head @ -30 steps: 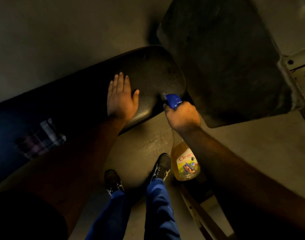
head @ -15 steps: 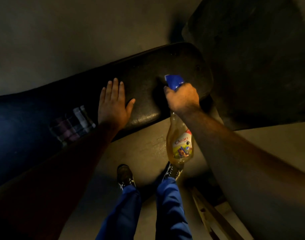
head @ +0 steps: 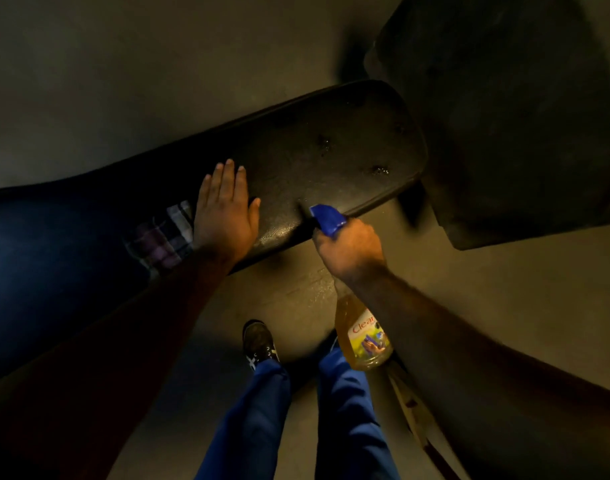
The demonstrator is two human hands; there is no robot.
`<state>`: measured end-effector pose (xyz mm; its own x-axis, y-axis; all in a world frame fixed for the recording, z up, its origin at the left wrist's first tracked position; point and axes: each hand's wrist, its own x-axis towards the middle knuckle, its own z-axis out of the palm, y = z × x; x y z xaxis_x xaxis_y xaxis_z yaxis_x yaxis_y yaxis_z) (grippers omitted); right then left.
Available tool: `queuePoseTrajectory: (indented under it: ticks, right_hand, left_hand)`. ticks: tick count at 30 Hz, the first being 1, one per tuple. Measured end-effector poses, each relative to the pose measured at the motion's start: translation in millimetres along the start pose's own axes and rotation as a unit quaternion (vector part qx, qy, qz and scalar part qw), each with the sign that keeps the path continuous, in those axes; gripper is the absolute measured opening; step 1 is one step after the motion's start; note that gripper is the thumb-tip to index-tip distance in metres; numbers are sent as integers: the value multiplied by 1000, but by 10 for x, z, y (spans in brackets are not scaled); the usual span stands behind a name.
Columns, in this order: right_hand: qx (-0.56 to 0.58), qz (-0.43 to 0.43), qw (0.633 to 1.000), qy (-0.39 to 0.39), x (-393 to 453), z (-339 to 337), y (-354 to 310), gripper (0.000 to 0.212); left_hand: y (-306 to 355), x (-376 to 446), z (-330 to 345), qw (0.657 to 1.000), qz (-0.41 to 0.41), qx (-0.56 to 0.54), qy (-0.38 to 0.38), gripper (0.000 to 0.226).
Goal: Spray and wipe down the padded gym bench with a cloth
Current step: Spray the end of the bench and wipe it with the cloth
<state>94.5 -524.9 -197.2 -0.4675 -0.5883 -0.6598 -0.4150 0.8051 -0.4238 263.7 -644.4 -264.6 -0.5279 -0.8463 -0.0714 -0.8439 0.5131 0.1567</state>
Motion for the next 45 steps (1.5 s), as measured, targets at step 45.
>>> queuePoseTrajectory:
  ticks: [45]
  right_hand:
    - [159, -168, 967, -111, -864, 618, -1222, 9]
  left_hand:
    - [-852, -1133, -1036, 960, -42, -239, -137, 50]
